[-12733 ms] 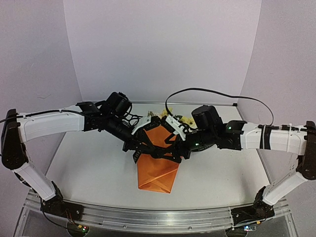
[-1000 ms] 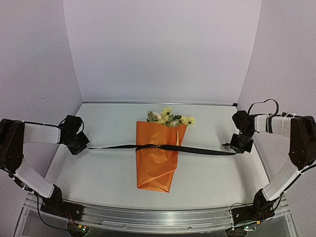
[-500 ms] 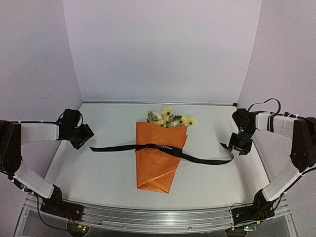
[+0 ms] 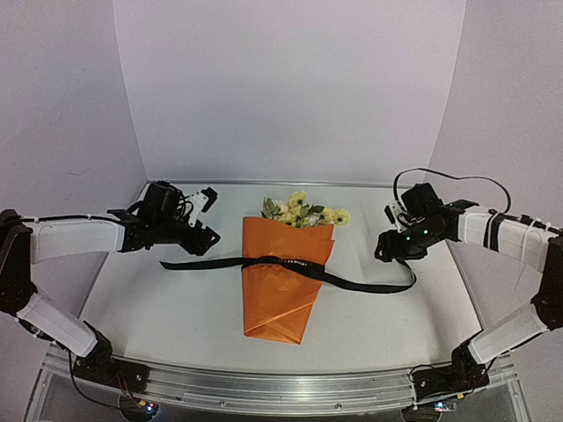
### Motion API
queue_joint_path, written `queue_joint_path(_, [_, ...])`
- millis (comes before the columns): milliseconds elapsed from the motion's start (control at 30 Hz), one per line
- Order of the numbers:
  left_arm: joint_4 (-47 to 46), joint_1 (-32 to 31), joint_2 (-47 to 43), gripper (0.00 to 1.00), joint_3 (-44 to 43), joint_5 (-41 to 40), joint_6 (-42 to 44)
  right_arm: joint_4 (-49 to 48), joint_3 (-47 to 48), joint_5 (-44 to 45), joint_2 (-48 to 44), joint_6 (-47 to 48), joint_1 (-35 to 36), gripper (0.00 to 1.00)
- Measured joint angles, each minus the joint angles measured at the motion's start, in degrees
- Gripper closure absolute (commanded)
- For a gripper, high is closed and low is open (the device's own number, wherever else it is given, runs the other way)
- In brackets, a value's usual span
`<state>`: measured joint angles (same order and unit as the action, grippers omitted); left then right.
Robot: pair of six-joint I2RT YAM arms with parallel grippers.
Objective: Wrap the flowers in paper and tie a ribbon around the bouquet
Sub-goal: Cross the ribbon over the folded bouquet, then tie the ribbon around the folded bouquet.
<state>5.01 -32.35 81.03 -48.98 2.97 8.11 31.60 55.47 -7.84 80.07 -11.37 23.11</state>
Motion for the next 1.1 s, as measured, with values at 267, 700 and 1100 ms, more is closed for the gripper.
queue_joint_path(267, [-0.64, -5.83, 9.35, 0.28, 0.64, 3.76, 19.58, -4.16, -2.26, -2.73, -0.02, 4.4, 5.41, 0.34])
queue_joint_path(700, [-9.5, -6.61, 19.31, 0.27, -0.38, 0.26, 31.59, -7.61, -4.92, -3.04, 0.17, 5.81, 7.71, 0.34])
queue_joint_path(1100, [-13.83, -6.63, 23.0, 0.76, -1.68, -0.21, 34.14, -9.66, -5.03, -3.74, 3.35, 7.74, 9.54, 0.33])
